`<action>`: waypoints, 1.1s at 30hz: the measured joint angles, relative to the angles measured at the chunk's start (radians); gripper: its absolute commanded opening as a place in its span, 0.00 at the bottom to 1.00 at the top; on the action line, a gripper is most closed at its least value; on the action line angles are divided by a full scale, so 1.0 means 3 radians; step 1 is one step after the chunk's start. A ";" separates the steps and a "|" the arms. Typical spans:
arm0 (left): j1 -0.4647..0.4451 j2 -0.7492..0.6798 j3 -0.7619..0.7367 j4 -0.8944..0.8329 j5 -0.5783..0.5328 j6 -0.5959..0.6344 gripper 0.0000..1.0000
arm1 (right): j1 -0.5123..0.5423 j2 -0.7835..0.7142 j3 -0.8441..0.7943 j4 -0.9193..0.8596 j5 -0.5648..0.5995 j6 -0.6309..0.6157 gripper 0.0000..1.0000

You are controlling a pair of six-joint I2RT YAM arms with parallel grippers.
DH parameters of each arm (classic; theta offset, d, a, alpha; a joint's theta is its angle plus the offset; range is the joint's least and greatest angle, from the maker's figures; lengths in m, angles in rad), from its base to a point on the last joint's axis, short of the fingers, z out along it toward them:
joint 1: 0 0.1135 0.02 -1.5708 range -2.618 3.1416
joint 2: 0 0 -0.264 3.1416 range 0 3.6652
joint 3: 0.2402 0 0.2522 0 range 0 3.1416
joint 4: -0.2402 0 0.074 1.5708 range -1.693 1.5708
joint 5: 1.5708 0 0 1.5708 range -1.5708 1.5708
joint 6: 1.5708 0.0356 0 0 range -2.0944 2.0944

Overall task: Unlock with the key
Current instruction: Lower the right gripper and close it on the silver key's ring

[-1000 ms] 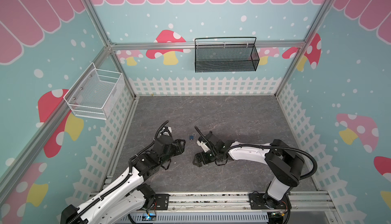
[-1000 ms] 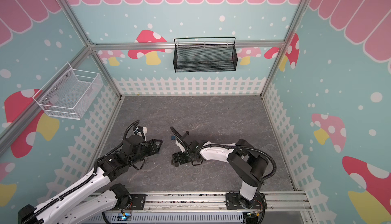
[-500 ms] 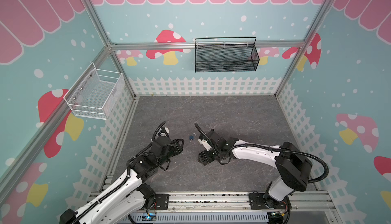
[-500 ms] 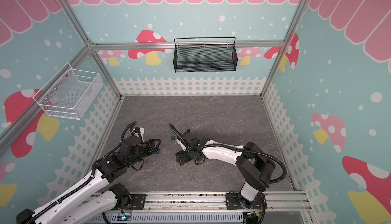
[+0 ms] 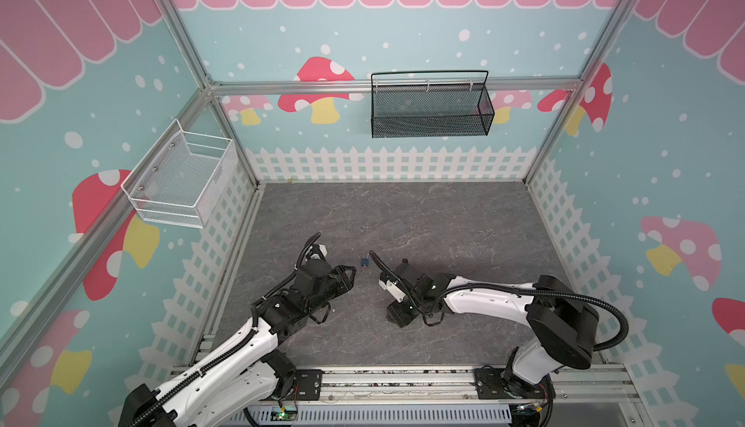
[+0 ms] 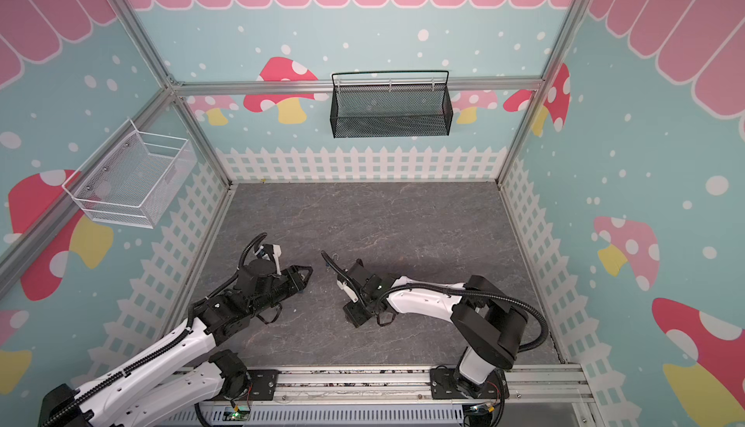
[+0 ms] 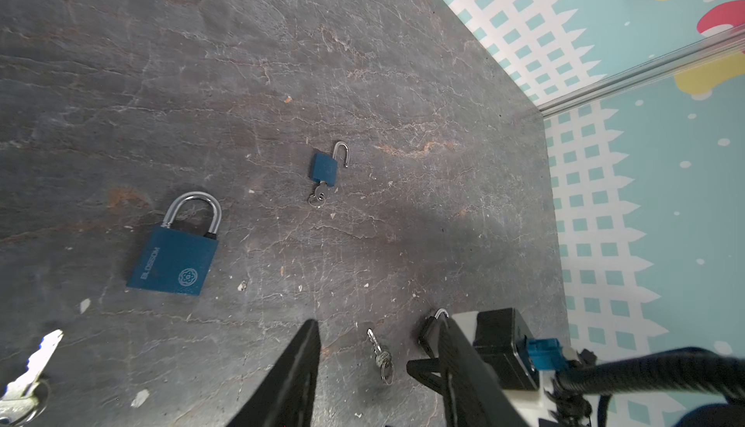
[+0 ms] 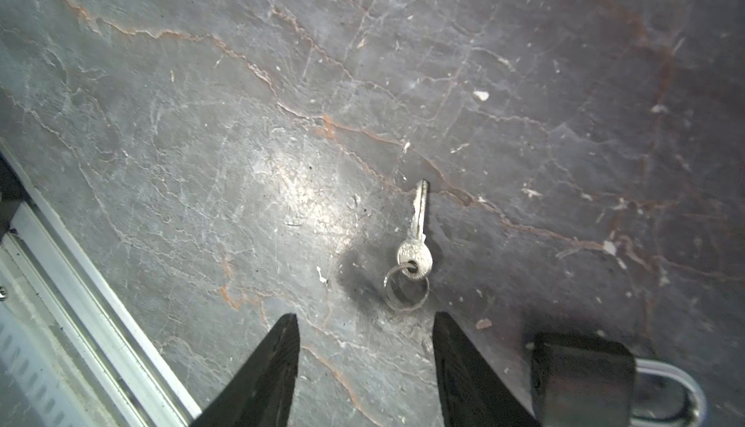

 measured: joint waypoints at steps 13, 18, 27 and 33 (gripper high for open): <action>0.0001 -0.0214 -0.0033 -0.0013 -0.0074 -0.0027 0.48 | 0.0088 0.0207 0.0043 0.0001 0.0209 -0.0123 0.41; 0.0001 -0.0215 -0.0041 -0.0028 -0.0079 -0.0027 0.48 | 0.0092 0.0228 0.0074 0.0001 0.0303 -0.0145 0.39; 0.0001 -0.0207 -0.0051 -0.0028 -0.0084 -0.0025 0.48 | 0.0102 0.0262 0.0151 -0.0045 0.0509 -0.0168 0.40; 0.0003 -0.0209 -0.0051 -0.0029 -0.0089 -0.0025 0.48 | 0.0132 0.0323 0.0186 -0.0078 0.0576 -0.0179 0.33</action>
